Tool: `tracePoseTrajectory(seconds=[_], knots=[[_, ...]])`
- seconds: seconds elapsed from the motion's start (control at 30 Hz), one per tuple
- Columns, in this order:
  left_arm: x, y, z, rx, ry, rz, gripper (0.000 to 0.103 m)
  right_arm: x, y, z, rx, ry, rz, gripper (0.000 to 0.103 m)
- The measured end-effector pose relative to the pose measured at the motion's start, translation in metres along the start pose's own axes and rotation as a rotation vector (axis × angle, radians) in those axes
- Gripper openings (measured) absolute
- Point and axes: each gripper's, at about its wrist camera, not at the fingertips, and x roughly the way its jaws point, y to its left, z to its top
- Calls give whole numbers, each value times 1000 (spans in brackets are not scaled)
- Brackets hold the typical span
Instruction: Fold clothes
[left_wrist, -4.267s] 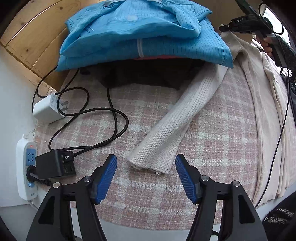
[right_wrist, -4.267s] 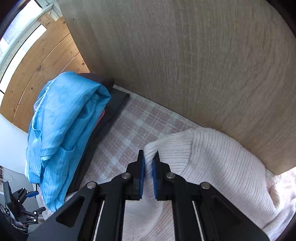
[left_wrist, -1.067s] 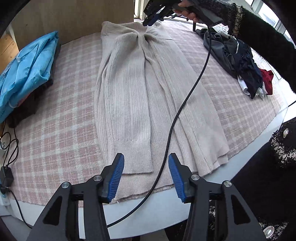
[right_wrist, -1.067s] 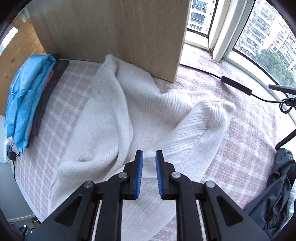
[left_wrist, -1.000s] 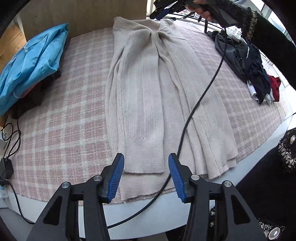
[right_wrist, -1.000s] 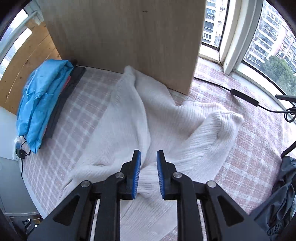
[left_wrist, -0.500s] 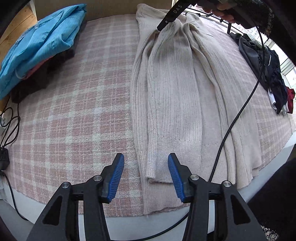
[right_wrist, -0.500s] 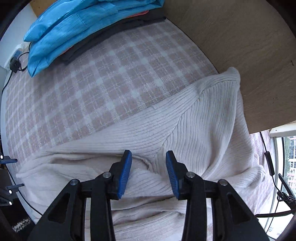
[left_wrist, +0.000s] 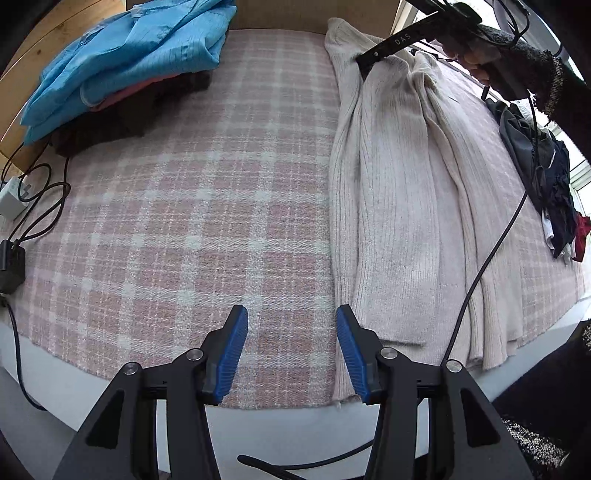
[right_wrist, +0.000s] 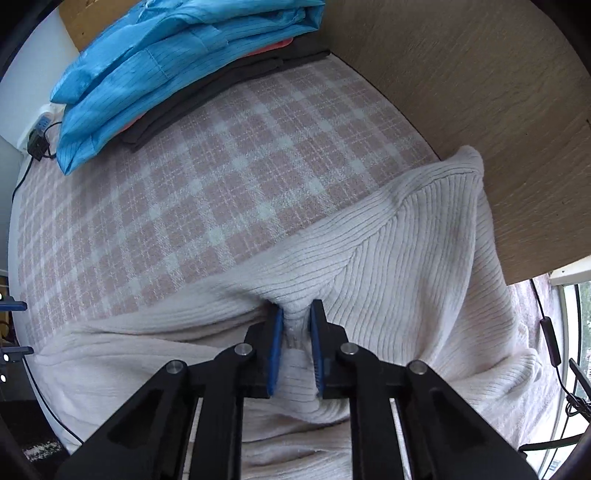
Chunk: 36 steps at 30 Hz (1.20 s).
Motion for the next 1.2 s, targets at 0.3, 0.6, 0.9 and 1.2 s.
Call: tracePoseTrajectory(seconds=[0.3, 0.6, 0.9, 1.2], knots=[[1, 2, 1, -8, -5, -43, 47, 43, 37, 64, 132, -33, 101, 14], [9, -25, 7, 83, 8, -81, 49, -24, 36, 55, 106, -78, 14, 36], [-4, -28, 3, 50, -2, -123, 56, -28, 1, 25, 164, -86, -20, 43], [15, -21, 6, 23, 3, -139, 13, 29, -29, 14, 273, -4, -5, 44]])
